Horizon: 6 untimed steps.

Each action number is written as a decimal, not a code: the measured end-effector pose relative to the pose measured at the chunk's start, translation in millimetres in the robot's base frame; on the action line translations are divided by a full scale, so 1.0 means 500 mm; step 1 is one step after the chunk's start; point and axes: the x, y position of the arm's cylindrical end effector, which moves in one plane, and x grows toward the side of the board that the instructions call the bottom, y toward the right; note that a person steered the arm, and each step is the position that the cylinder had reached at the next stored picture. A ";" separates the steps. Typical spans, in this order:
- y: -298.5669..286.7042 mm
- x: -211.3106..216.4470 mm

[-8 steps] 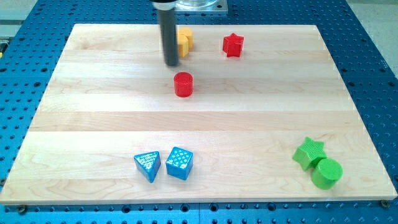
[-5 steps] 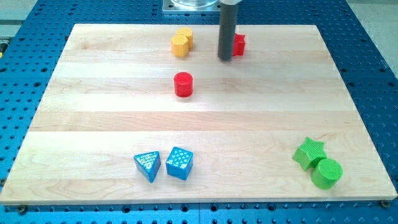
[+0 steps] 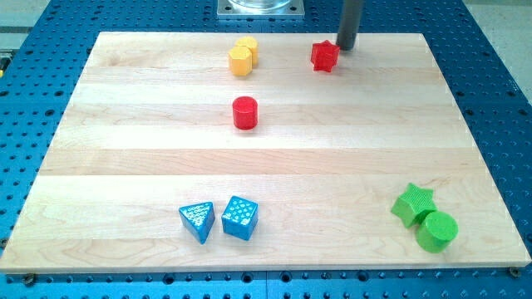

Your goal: Push the red star into the red circle

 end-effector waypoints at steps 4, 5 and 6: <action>-0.108 0.060; -0.108 0.065; -0.063 0.048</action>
